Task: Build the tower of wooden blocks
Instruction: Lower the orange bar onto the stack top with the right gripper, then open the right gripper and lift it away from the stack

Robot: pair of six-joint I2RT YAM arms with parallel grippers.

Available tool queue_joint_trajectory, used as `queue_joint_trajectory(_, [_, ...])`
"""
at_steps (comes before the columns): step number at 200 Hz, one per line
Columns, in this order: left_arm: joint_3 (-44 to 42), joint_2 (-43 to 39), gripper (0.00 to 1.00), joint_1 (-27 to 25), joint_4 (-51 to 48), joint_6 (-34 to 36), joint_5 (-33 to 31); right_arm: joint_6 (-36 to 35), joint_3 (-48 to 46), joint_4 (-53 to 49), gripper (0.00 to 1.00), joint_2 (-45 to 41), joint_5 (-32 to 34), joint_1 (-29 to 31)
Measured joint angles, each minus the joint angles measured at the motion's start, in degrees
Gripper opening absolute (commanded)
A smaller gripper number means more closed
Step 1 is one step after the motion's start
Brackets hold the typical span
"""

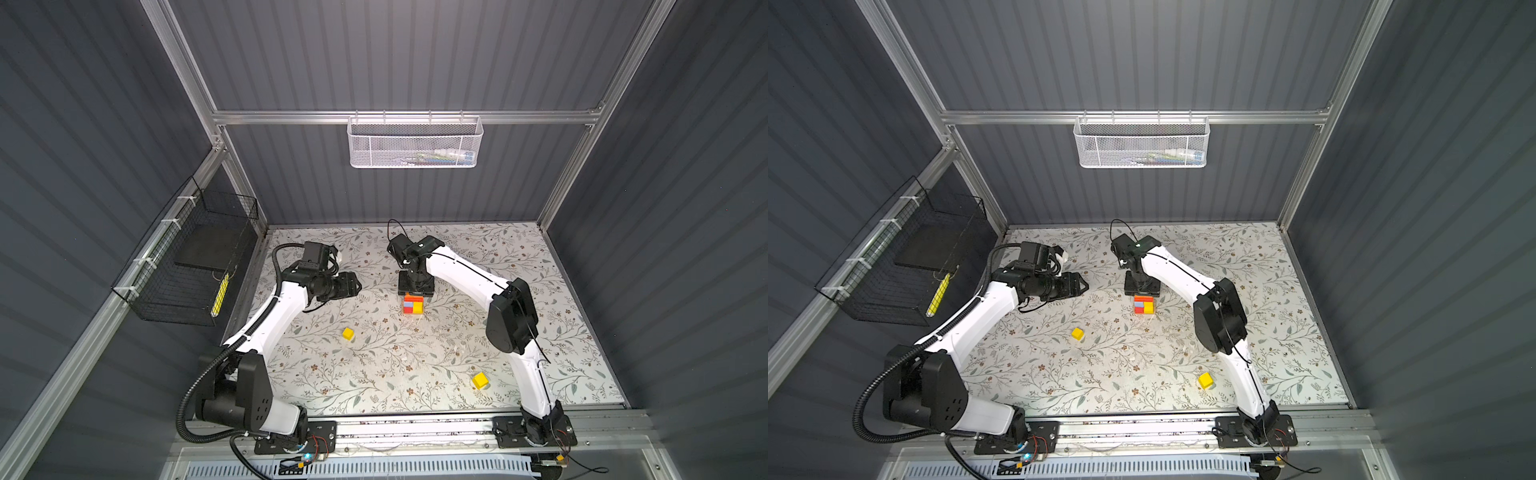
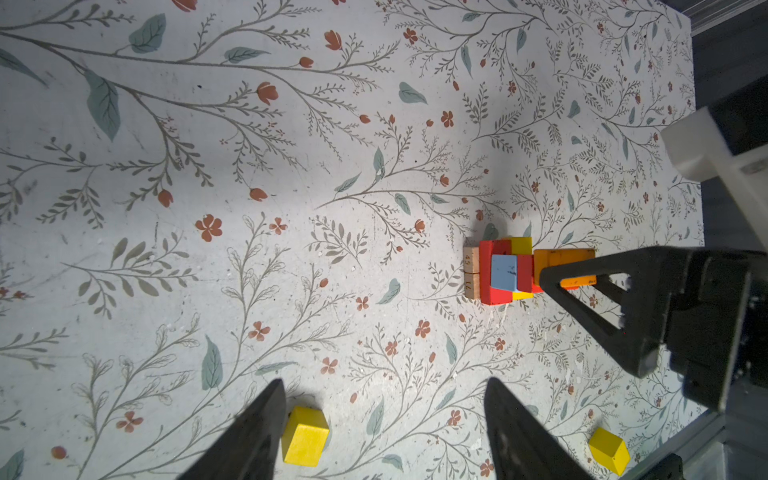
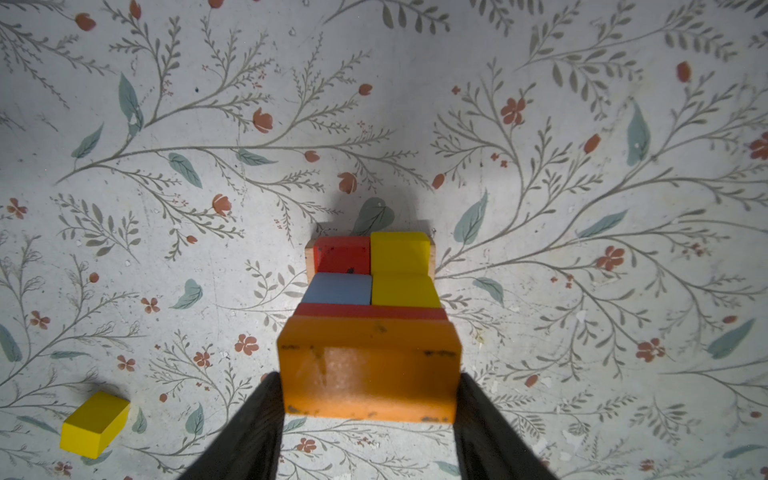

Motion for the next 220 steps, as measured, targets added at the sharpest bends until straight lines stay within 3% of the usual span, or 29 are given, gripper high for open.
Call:
queue_joint_trajectory(160, [-0.2, 0.0, 0.76, 0.0, 0.0, 0.0, 0.0, 0.3, -0.1, -0.2, 0.7, -0.2, 0.0, 0.0])
queue_joint_trajectory(220, [-0.2, 0.0, 0.76, 0.0, 0.0, 0.0, 0.0, 1.3, -0.8, -0.1, 0.87, -2.4, 0.2, 0.0])
